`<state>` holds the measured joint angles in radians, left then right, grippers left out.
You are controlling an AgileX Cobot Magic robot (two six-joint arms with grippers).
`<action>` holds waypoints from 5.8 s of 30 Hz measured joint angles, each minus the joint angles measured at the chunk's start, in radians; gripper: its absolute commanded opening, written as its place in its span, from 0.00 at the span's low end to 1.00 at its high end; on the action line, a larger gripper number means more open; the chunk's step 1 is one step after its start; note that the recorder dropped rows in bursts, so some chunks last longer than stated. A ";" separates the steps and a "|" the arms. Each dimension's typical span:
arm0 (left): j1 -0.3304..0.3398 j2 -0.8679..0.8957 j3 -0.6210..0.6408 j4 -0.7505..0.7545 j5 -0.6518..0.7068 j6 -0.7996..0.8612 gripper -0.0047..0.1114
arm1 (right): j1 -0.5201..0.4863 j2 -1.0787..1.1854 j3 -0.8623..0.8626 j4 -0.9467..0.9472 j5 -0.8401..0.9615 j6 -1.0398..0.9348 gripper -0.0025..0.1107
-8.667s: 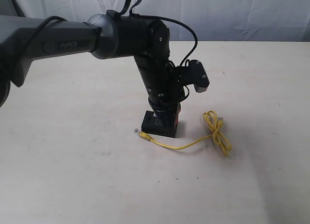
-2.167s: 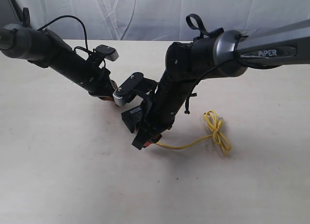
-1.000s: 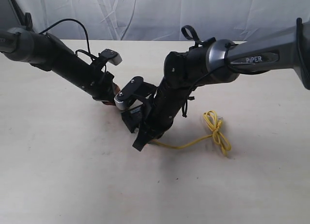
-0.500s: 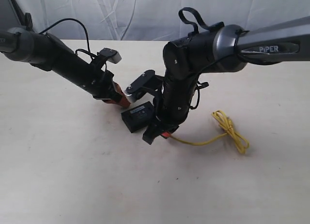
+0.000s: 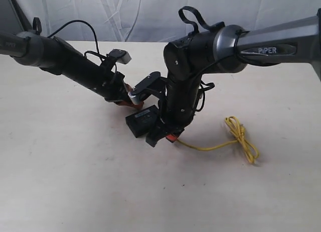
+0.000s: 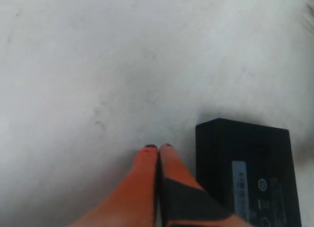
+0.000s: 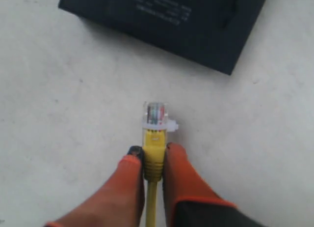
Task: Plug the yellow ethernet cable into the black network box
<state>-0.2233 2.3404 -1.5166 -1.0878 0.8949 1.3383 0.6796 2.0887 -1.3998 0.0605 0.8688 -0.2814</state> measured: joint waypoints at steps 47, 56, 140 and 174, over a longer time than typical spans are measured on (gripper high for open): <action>0.021 0.020 -0.006 -0.001 0.105 0.026 0.04 | -0.060 0.072 -0.031 0.135 -0.052 -0.051 0.01; 0.021 0.024 -0.008 0.003 0.129 0.026 0.04 | -0.060 0.074 -0.038 0.135 -0.048 -0.052 0.01; 0.023 0.036 -0.013 -0.011 0.204 0.263 0.04 | -0.059 0.120 -0.174 0.143 0.092 -0.205 0.01; 0.034 0.036 -0.013 -0.002 0.218 0.259 0.04 | -0.059 0.120 -0.192 0.103 0.120 -0.205 0.09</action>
<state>-0.1897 2.3767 -1.5296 -1.0897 1.1125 1.5972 0.6207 2.2091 -1.5914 0.1631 0.9892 -0.4865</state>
